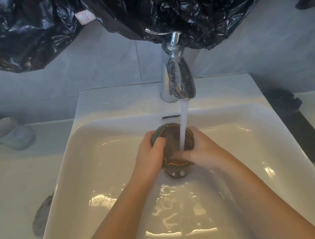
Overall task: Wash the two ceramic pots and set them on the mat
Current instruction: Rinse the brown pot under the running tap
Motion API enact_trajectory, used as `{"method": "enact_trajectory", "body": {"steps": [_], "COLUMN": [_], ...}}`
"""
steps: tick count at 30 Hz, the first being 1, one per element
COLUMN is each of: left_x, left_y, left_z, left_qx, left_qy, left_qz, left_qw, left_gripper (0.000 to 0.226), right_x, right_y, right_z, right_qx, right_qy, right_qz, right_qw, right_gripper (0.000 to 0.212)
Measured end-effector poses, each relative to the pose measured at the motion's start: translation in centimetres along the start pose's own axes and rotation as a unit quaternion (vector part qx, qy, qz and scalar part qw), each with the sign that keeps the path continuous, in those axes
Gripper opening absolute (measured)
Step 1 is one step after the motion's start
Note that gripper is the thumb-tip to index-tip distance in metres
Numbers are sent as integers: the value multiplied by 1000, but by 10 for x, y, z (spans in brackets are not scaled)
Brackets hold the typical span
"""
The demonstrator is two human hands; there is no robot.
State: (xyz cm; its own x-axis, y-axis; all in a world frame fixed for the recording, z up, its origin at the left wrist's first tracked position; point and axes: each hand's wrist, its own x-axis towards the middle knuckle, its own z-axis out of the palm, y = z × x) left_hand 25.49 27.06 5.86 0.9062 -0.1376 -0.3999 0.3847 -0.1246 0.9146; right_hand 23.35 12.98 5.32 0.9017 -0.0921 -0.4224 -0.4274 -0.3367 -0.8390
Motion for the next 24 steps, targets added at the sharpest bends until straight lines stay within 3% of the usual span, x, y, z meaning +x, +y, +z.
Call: {"method": "enact_trajectory", "body": {"steps": [2, 5, 8, 12, 15, 18, 24], "left_x": [0, 1, 1, 3, 6, 4, -1], "left_y": [-1, -3, -4, -7, -8, -5, -11], "left_z": [1, 4, 7, 10, 6, 1, -8], "left_qx": [27, 58, 59, 69, 88, 125, 235], "left_qy": [-11, -37, -49, -6, 25, 60, 100], "left_qz": [17, 38, 29, 49, 80, 142, 283], "left_qw": [999, 997, 997, 996, 993, 980, 924], "left_gripper": [26, 20, 22, 15, 42, 41, 29], "right_x": [2, -1, -2, 0, -3, -6, -14], "right_y": [0, -5, -4, -1, 0, -4, -8], "right_z": [0, -3, -8, -9, -2, 7, 18], "right_qx": [-86, -196, -219, -182, -111, -24, 4], "right_qy": [35, 127, 164, 103, 78, 92, 150], "right_qz": [20, 32, 4, -33, -80, -153, -283], "right_qw": [995, 972, 962, 977, 988, 984, 947], "right_gripper": [53, 16, 19, 22, 39, 43, 38]}}
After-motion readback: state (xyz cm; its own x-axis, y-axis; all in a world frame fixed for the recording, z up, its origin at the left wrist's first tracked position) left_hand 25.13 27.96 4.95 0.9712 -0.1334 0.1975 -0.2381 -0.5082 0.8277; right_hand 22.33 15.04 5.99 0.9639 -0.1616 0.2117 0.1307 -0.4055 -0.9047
